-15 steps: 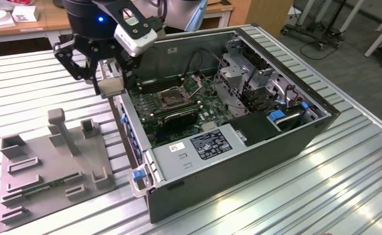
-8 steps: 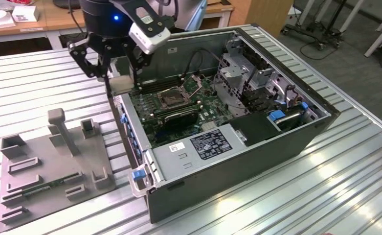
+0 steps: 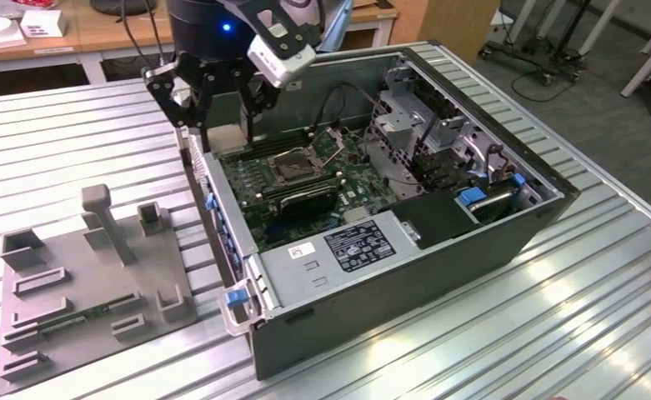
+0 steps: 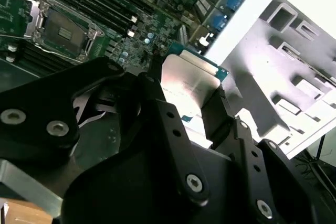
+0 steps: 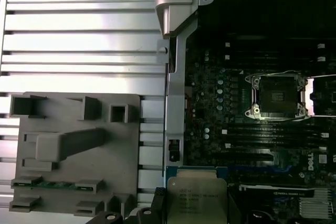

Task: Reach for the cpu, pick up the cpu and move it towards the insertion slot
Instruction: 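Pick up the cpu and move it towards the insertion slot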

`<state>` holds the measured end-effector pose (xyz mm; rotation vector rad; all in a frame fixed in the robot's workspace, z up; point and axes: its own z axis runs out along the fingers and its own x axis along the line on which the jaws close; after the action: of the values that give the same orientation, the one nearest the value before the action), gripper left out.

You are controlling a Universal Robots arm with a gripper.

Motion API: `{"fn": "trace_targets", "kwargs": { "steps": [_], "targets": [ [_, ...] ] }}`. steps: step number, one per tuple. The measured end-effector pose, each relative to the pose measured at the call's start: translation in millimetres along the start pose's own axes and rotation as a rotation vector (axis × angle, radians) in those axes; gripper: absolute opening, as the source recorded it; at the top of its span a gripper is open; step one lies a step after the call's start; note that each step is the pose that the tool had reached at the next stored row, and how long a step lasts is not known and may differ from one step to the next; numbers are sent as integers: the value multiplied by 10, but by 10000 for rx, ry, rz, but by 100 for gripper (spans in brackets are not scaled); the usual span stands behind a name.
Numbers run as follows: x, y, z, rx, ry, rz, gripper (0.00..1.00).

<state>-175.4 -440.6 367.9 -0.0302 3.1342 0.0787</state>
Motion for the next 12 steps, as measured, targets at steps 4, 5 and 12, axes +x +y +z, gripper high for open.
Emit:
{"fn": "trace_targets", "kwargs": {
  "steps": [4, 5, 12],
  "targets": [
    [-71, -1, 1, 0, 0, 0, 54],
    [-86, -2, 0, 0, 0, 0, 54],
    [-194, -4, 1, 0, 0, 0, 54]
  ]
}}
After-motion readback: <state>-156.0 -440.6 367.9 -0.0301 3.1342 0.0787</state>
